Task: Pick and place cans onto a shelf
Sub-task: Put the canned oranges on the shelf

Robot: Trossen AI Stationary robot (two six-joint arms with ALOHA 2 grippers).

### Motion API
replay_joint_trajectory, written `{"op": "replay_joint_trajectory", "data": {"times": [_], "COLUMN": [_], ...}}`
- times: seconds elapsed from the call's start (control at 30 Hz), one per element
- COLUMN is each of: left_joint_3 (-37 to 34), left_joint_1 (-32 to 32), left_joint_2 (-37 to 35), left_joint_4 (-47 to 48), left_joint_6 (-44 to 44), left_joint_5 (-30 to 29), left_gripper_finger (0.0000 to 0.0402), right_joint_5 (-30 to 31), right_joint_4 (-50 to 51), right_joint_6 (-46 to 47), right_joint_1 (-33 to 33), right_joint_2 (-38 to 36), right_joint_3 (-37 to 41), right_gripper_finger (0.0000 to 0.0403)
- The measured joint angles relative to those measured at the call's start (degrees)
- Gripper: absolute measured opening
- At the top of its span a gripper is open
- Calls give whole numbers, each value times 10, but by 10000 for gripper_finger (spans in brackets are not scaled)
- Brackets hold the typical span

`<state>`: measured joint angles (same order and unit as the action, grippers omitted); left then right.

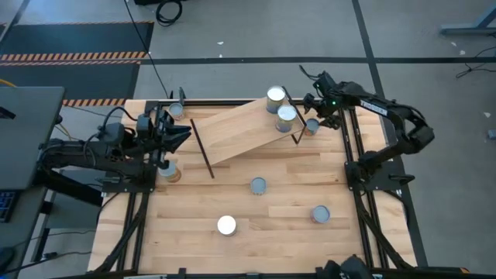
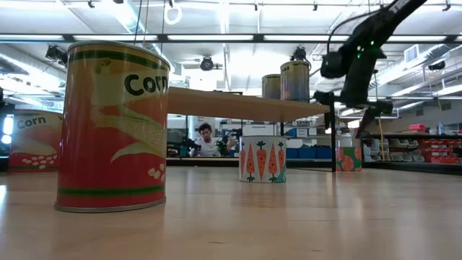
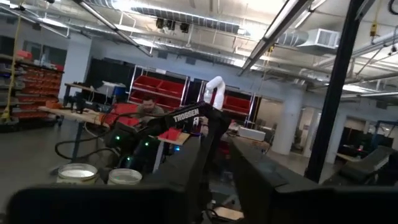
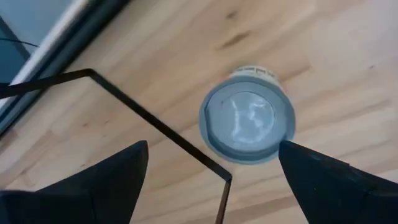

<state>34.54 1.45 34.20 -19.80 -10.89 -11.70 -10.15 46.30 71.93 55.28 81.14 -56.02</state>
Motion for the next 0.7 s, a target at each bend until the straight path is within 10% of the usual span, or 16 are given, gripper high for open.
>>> {"op": "replay_joint_trajectory", "data": {"times": [0.3, 0.7], "left_joint_3": [0, 0], "left_joint_1": [0, -1], "left_joint_2": [-1, -1], "left_joint_4": [-1, 0], "left_joint_6": [1, 9], "left_joint_5": [-52, -52], "left_gripper_finger": [200, 213], "right_joint_5": [0, 41], "right_joint_4": [1, 23], "right_joint_6": [1, 24], "right_joint_1": [8, 15], "right_joint_2": [48, 15], "right_joint_3": [-1, 2], "right_gripper_finger": [393, 387]}}
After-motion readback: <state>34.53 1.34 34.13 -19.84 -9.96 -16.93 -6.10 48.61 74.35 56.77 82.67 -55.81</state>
